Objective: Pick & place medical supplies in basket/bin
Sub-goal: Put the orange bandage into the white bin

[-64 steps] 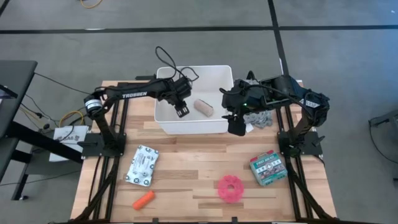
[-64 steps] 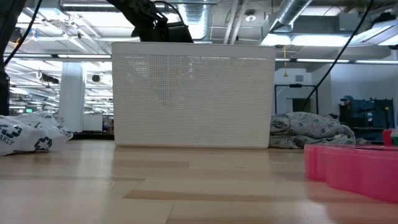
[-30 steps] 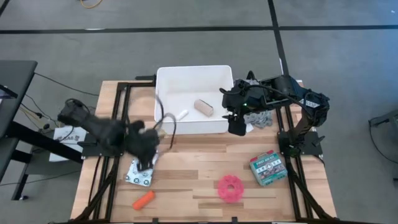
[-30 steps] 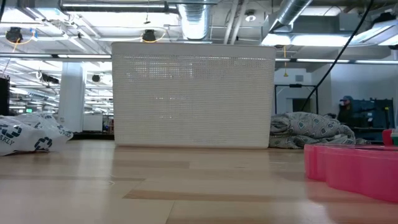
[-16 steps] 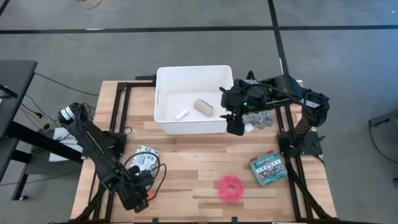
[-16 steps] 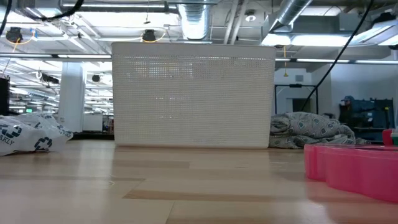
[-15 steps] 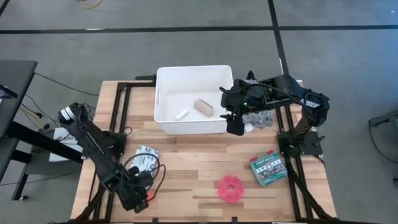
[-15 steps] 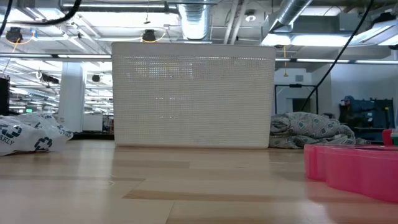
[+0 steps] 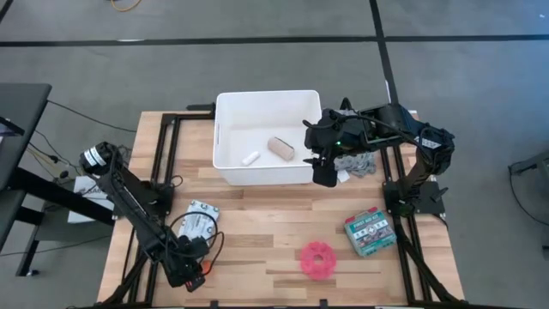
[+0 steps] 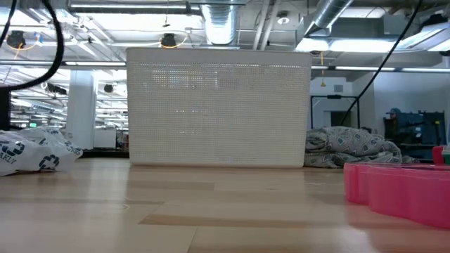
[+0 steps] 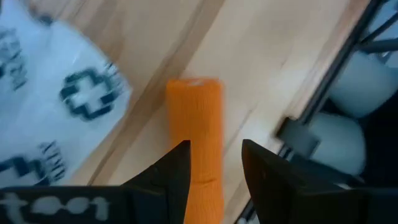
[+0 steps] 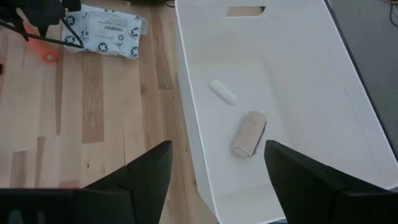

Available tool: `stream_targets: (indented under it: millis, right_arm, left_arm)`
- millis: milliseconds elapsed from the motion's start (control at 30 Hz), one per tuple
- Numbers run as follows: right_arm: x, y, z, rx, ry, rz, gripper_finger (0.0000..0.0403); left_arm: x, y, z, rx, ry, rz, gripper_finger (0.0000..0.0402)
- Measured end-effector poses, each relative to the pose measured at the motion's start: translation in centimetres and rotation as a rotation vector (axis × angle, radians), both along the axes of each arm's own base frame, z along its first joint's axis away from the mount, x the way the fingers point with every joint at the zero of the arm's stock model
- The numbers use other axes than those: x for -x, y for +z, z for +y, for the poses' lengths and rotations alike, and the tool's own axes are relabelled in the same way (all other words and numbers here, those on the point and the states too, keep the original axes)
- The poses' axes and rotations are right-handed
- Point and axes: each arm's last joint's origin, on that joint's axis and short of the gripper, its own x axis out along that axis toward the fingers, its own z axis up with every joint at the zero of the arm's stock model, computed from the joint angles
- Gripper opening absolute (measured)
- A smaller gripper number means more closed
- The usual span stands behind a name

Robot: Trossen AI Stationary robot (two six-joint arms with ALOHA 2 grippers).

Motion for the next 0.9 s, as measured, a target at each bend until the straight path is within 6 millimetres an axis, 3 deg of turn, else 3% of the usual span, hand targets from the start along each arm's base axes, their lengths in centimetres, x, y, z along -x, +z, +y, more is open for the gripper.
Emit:
stream_targets:
  millis: [267,533,900]
  right_arm:
    - [-0.8,-0.6,0.1,0.002,0.002,0.025,0.0249]
    - [-3.2,-2.8,0.3,0.024,0.019,0.122,0.0249]
    - [-4.5,-3.6,0.2,0.029,0.023,0.118,0.0249]
  left_arm:
    - [0.3,-0.8,0.4,-0.016,-0.004,0.023,0.013]
    - [0.0,-0.6,0.0,0.015,-0.023,-0.028,0.013]
    - [-1.5,-3.7,-2.2,0.012,-0.13,-0.034,0.013]
